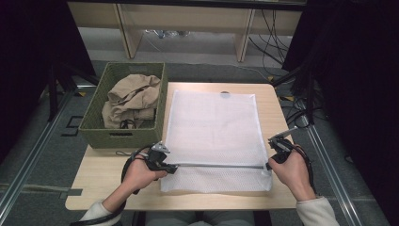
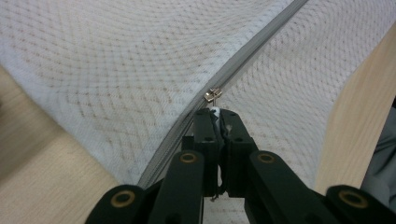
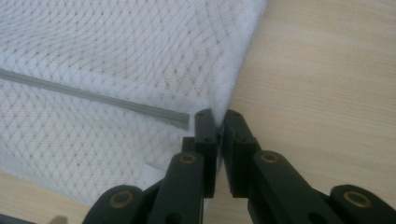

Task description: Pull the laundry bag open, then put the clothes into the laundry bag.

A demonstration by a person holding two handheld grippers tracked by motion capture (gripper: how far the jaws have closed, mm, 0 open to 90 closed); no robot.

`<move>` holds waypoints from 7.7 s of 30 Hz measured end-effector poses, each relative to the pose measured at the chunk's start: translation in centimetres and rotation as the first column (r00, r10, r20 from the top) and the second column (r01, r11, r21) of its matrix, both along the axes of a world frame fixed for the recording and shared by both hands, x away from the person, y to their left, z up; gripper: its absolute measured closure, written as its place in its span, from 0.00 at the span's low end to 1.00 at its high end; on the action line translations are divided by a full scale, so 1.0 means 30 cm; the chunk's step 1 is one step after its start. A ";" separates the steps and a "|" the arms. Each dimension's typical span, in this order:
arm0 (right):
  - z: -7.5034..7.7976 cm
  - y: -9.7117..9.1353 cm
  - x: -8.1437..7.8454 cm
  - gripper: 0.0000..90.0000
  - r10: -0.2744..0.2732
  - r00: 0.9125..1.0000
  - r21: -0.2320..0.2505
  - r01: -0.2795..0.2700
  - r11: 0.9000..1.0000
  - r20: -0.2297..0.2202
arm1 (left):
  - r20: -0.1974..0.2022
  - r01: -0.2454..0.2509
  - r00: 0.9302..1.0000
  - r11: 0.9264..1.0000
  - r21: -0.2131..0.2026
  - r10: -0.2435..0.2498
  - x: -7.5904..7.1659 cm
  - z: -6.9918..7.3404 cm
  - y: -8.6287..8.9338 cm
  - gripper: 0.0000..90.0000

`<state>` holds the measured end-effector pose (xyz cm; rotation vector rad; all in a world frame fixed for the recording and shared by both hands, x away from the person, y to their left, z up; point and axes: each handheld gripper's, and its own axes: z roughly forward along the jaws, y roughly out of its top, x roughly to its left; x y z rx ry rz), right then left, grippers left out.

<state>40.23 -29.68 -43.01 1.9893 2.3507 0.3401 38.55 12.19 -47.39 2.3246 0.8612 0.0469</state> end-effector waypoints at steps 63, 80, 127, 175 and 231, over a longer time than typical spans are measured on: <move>-0.021 -0.050 0.015 0.96 -0.040 0.999 -0.015 0.041 0.999 0.013 | -0.043 -0.050 0.998 0.998 0.032 0.051 -0.010 -0.023 0.105 0.96; -0.036 -0.031 0.016 0.95 -0.073 0.997 -0.042 0.072 0.997 -0.019 | 0.000 -0.031 1.000 0.997 0.065 0.031 -0.016 -0.040 0.097 0.95; 0.001 0.019 0.014 0.77 0.073 0.991 0.012 -0.074 0.997 0.108 | 0.209 0.115 0.972 0.993 -0.036 -0.105 -0.082 -0.086 -0.066 0.66; -0.012 0.182 0.081 0.78 0.272 0.953 0.017 -0.276 0.961 0.131 | 0.269 -0.143 0.937 0.947 -0.288 0.223 -0.110 -0.126 0.064 0.43; -0.154 0.475 0.071 0.69 0.523 0.851 -0.072 -0.520 0.851 0.041 | 0.259 -0.146 0.939 0.946 -0.290 0.225 -0.121 -0.122 0.063 0.43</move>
